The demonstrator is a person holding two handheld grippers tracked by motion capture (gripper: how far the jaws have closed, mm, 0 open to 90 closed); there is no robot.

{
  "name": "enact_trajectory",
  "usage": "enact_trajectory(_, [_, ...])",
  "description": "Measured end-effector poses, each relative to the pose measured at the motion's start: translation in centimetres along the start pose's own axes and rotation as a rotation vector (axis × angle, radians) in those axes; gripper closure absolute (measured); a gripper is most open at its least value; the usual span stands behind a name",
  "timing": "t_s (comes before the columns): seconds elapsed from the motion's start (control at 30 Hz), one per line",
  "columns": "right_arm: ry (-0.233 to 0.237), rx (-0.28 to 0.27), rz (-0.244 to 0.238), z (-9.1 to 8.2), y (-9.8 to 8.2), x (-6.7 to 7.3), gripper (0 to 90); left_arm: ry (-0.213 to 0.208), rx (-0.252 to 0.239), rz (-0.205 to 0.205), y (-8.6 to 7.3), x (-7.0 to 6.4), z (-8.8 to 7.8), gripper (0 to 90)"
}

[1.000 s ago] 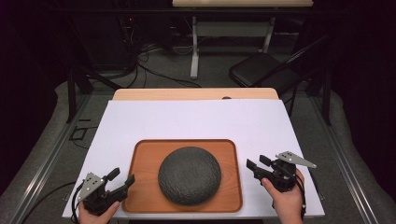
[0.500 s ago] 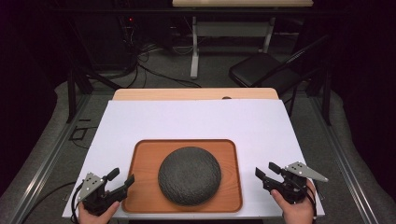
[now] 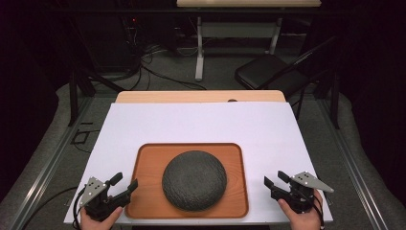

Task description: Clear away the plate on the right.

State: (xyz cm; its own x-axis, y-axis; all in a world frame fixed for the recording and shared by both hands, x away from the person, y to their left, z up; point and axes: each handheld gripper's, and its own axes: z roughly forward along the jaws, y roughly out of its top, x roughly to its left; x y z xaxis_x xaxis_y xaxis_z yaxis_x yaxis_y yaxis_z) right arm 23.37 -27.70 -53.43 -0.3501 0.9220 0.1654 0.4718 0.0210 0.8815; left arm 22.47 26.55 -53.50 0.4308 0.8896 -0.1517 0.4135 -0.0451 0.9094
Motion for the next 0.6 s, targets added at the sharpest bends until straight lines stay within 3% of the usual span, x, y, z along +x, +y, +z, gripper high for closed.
enact_trajectory(0.6, [-0.015,0.032,0.035,1.11,-1.09,-0.95,39.0,-0.006,0.008,0.000,-0.02,0.00,0.17,33.9])
